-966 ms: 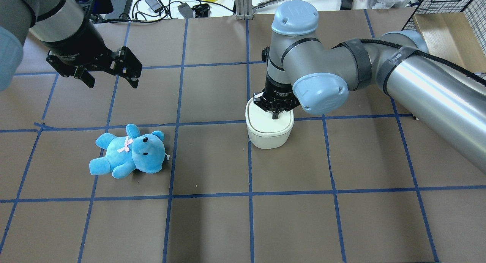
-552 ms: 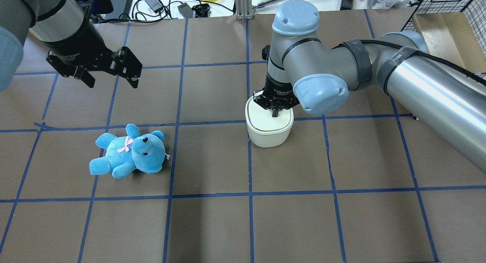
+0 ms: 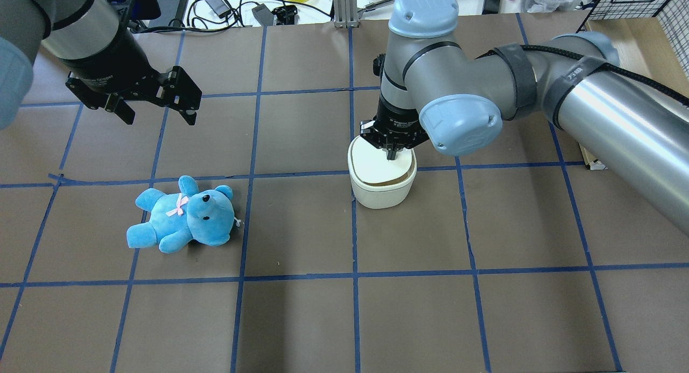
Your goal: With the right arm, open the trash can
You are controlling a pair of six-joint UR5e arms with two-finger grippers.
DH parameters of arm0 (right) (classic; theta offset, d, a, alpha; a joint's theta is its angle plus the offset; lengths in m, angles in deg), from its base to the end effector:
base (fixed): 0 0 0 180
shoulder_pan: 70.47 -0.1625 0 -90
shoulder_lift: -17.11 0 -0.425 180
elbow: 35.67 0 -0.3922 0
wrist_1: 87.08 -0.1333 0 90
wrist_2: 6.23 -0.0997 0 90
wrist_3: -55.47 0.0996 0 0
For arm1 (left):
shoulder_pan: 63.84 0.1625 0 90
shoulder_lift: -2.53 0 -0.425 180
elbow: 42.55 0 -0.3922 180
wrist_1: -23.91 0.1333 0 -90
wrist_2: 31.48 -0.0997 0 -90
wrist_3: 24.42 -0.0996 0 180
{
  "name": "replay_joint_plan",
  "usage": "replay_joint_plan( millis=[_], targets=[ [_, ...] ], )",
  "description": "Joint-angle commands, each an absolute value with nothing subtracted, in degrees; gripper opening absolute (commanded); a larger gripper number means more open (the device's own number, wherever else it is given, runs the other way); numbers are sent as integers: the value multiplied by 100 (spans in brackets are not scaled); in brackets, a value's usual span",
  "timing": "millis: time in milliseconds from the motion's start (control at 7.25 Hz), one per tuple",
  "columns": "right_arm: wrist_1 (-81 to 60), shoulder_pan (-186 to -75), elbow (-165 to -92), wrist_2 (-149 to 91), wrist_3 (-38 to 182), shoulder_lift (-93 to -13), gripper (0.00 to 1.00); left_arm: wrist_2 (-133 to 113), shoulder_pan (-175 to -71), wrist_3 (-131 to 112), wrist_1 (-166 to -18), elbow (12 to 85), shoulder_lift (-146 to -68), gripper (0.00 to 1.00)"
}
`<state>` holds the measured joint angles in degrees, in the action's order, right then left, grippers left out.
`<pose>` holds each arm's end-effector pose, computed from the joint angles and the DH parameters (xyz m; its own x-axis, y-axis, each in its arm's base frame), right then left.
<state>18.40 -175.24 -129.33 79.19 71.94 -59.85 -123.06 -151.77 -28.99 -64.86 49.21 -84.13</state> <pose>0.2817 -0.5143 0.3625 -0.9970 0.0320 -0.0705 0.0290 0.9987 0.0431 -0.1134 -0.4762 0.5030 -0.9986 0.0422 -0.0314 0.0436 0.9980 -0.0467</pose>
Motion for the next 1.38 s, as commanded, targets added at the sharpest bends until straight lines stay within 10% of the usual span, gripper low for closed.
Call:
replay_joint_plan(
  millis=[0,276,414,1241],
  targets=[
    [1026,-17498,-12386,7937,7191,-6347,7,-12306,-15173,-2899,-6486,4921,-8413,100],
    [1118,-17489,-12163,7955,7103,-6384,80,-12306,-15173,-2899,-6486,4921,-8413,100],
    [1388,-17471,-12137,8224,7086,-6393,100,-12306,-15173,-2899,-6486,4921,-8413,100],
    [1304,-16226,-11732,8702,5058,-6621,100,-12306,-15173,-2899,-6486,4921,-8413,100]
  ],
)
